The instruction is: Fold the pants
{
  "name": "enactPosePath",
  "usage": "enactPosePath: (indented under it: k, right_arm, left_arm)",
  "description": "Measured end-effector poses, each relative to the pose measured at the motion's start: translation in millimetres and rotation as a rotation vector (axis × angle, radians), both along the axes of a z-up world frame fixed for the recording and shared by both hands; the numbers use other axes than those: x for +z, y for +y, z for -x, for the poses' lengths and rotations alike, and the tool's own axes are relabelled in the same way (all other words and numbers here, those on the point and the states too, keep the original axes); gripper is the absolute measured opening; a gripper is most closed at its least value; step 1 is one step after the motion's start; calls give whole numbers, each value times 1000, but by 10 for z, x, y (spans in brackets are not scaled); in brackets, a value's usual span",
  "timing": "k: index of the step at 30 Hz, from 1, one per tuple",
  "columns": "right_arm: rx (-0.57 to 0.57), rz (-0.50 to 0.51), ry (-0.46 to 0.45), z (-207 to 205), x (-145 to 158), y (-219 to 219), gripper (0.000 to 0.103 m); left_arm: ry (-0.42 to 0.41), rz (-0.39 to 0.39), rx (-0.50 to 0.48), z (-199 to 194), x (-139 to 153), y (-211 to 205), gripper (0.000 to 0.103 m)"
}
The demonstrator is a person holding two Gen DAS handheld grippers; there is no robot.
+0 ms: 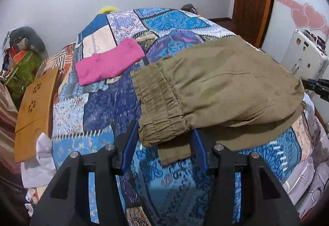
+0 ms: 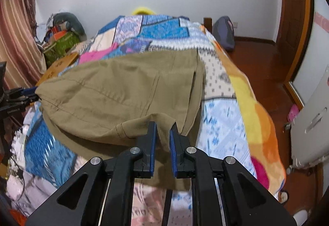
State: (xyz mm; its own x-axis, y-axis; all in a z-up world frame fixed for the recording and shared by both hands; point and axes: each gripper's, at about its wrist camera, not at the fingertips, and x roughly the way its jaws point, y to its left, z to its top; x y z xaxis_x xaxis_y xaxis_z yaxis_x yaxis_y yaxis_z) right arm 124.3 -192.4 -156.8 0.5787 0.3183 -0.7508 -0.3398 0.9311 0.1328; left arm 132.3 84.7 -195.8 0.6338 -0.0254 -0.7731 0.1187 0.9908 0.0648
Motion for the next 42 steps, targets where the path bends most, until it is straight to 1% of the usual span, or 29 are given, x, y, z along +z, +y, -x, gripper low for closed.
enactPosePath:
  k: [2, 4, 7, 11, 13, 15, 18, 19, 21, 23, 25, 27, 29, 30, 33, 38, 39, 41, 42]
  right_arm:
    - [-2, 21, 12, 42, -24, 5, 15]
    - [-6, 34, 22, 120, -32, -24, 15]
    - [-9, 39, 30, 212, 11, -71, 15]
    - [-10, 53, 3, 331, 112, -83, 15]
    - [-2, 51, -21, 355, 201, -65, 16]
    - [5, 45, -51, 373, 314, -29, 16]
    - [29, 13, -71, 378, 407, 38, 22]
    - [43, 9, -78, 384, 435, 85, 26]
    - [65, 6, -93, 398, 467, 163, 30]
    - [88, -1, -96, 402, 469, 248, 38]
    - [113, -13, -90, 413, 438, 336, 41]
    - [139, -11, -73, 396, 372, 430, 42]
    - [158, -6, -58, 387, 302, 518, 42]
    - [174, -5, -46, 382, 258, 577, 42]
    - [211, -14, -16, 364, 161, 723, 42]
    - [269, -16, 19, 324, 40, 965, 43]
    - [278, -16, 24, 312, 21, 1006, 44]
    - [293, -11, 14, 293, 2, 1070, 51]
    - [295, -1, -5, 289, -1, 1105, 51]
  left_arm:
    - [12, 8, -10, 52, -18, 17, 50]
    - [15, 12, -15, 113, -4, 30, 50]
    - [-1, 12, -34, 215, 92, 46, 50]
    - [-57, -20, -78, 317, 326, -59, 51]
    - [-78, -38, -120, 334, 434, -189, 51]
    - [-80, -62, -168, 320, 467, -337, 52]
    - [-77, -134, -231, 282, 406, -583, 55]
    - [-68, -150, -249, 267, 365, -649, 56]
    - [-46, -188, -283, 240, 259, -785, 62]
    - [-36, -230, -306, 226, 160, -880, 62]
    - [-13, -255, -327, 215, 60, -941, 63]
    - [9, -280, -345, 192, -43, -980, 63]
    - [11, -316, -355, 166, -118, -1018, 63]
    - [11, -322, -357, 150, -135, -1027, 63]
    - [8, -299, -357, 98, -104, -1032, 63]
    - [4, -214, -345, -23, 63, -979, 59]
    - [2, -197, -339, -46, 105, -968, 59]
    - [-1, -171, -334, -78, 166, -953, 59]
    - [-4, -159, -333, -87, 197, -946, 59]
